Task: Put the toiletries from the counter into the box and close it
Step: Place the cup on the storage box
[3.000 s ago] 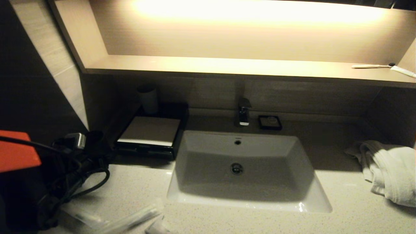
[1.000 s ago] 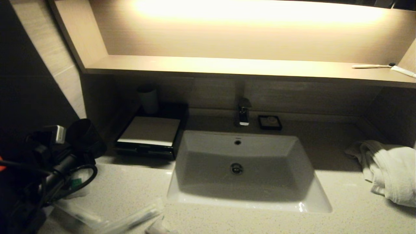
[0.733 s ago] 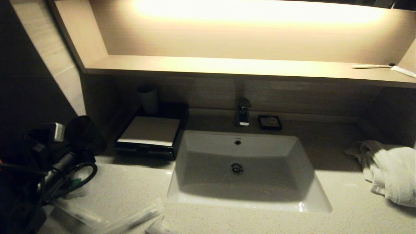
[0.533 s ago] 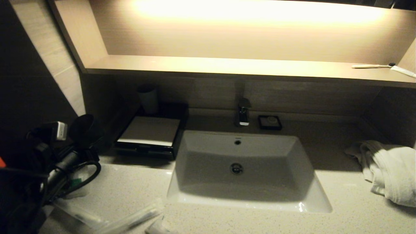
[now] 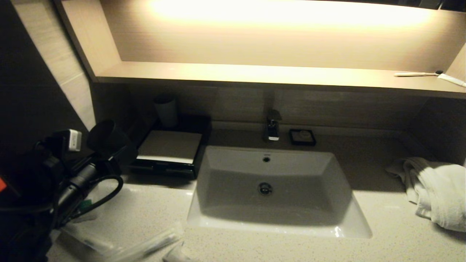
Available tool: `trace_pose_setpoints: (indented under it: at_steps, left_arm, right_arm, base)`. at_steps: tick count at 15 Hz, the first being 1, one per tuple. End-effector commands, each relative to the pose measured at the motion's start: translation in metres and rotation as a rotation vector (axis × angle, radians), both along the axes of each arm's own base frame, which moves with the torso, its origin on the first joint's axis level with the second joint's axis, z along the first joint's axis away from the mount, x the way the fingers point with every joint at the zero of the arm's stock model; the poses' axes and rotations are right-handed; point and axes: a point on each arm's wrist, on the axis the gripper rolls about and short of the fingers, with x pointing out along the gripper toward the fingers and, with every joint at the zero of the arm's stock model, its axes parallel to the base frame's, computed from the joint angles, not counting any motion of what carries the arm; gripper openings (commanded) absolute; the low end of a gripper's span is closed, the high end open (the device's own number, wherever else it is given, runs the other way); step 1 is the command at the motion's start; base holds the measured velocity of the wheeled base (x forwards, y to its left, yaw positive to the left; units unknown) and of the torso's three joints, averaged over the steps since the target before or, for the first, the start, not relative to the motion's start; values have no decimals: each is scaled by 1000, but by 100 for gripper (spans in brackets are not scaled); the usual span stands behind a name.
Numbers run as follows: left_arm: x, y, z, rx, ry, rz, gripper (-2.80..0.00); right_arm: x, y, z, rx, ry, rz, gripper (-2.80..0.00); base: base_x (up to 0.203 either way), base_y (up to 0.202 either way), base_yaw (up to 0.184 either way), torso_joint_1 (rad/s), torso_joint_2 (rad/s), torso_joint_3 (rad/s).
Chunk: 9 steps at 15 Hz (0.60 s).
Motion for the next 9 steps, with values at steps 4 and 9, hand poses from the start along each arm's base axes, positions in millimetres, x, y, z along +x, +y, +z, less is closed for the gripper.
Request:
trace_pose_setpoints:
  at_steps: [4,9]
  left_arm:
    - [7,-24,7,-3,-46,-83,-280]
    - [30,-38,13,-4,-66,-117,-280]
  right_arm:
    - [0,0,0,0,0,1,-280]
    - [0,0,0,0,0,1,-280]
  base:
    - [0,0,0,0,0,0]
    - [0,0,0,0,0,0]
